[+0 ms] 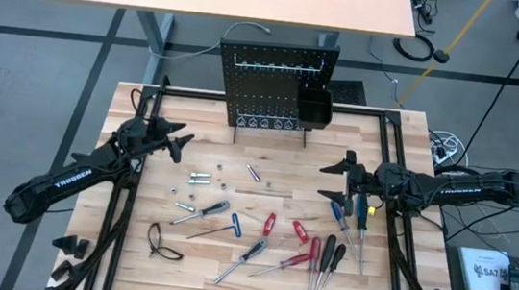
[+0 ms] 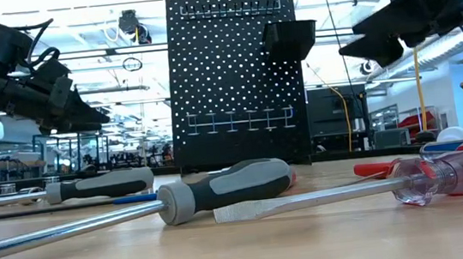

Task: Hang tools onto peg board
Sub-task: Hang the black screwdriver on the pegboard

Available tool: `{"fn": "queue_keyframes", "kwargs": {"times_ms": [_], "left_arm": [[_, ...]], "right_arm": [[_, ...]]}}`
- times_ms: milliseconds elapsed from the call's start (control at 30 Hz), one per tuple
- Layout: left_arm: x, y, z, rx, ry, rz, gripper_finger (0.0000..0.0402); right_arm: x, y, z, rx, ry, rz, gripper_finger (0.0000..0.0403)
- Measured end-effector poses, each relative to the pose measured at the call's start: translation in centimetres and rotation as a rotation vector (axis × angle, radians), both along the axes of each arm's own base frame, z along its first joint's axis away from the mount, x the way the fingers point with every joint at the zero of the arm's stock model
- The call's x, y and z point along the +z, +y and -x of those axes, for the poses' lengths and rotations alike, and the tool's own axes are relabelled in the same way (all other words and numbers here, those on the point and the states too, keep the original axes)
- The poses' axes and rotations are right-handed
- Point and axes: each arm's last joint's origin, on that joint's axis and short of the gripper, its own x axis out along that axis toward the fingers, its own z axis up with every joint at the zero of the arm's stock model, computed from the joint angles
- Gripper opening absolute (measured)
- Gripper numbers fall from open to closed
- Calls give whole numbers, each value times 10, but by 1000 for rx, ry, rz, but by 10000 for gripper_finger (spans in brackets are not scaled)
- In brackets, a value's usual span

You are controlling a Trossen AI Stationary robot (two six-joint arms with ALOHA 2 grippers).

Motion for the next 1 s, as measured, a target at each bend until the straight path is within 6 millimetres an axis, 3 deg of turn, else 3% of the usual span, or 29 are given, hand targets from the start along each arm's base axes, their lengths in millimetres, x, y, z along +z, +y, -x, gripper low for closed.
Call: {"fn": "queue_keyframes", "kwargs": {"times_ms": [233,400,467,600,800,1000], "left_arm": [[0,0,0,0,0,0,255],[0,0,0,0,0,0,255],[0,0,0,0,0,0,255],[0,0,0,0,0,0,255],[2,0,-1,-6,-28,6,255],[2,-2,-2,-23,-202,272,255]], "right_arm": [[30,-2,-4,-65,-321,31,313],[50,-6,-17,-196,-360,-302,313],[65,-6,-26,-207,-351,-349,313],[102,-5,-50,-215,-246,-232,313],[133,-5,-74,-235,-55,-226,313],[154,-5,-83,-244,-67,-319,313]]}}
